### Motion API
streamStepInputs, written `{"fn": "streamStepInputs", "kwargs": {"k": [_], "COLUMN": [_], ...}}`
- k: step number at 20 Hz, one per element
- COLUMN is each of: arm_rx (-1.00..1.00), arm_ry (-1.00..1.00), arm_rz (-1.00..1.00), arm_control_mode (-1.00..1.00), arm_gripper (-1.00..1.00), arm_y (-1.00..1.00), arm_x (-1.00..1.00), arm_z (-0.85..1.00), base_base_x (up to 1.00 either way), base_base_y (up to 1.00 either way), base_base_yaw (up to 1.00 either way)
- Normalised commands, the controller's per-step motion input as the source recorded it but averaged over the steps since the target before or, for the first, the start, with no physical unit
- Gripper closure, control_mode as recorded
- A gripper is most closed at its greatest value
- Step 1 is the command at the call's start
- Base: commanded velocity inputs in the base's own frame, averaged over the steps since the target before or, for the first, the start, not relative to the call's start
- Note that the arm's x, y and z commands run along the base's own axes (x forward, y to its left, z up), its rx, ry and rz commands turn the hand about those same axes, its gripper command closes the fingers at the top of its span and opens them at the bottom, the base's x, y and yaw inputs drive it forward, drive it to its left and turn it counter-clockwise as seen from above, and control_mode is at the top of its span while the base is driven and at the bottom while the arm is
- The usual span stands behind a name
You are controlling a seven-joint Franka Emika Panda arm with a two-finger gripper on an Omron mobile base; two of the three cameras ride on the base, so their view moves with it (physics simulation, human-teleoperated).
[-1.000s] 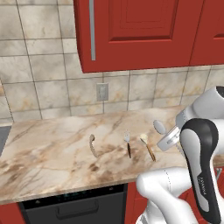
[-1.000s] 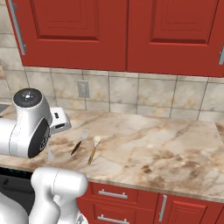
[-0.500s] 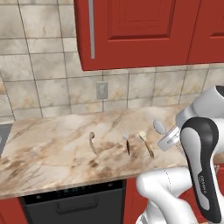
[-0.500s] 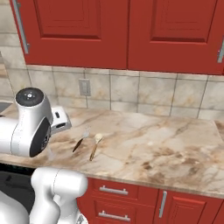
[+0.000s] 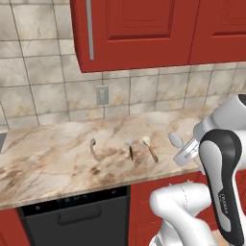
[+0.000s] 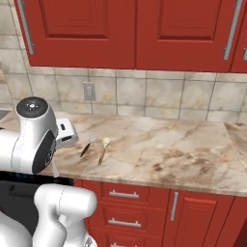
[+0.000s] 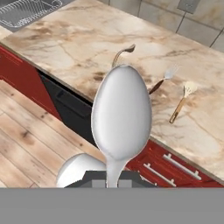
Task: Organize the utensils by type. Pick up the wooden spoons from the counter and place them in the open cabinet. Then pick up the metallic utensils from the counter and place them in the open drawer.
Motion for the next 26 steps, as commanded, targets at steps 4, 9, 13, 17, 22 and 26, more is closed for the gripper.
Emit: {"fn": "streamStepInputs", "kwargs": {"k": [4, 9, 13, 17, 22, 26], "arm_rx": [0.00, 0.00, 0.00, 0.00, 0.00, 0.00], "arm_ry": [0.00, 0.00, 0.00, 0.00, 0.00, 0.00], "arm_rz": [0.00, 0.00, 0.00, 0.00, 0.00, 0.00], "arm_control_mode": [1.00, 1.00, 1.00, 1.00, 1.00, 1.00], "arm_gripper": [1.00, 1.00, 1.00, 1.00, 1.00, 1.00], "arm_y": [0.00, 0.00, 0.00, 0.00, 0.00, 0.00], "arm_x": [0.00, 0.00, 0.00, 0.00, 0.00, 0.00], "arm_z": [0.00, 0.00, 0.00, 0.00, 0.00, 0.00], "base_base_x": [-0.39, -0.72, -0.55, -0.42, -0.54, -0.68], "base_base_y": [-0.13, -0.32, -0.22, -0.05, -0.08, -0.08], "base_base_yaw": [-0.17, -0.22, -0.22, -0.19, -0.15, -0.09]}}
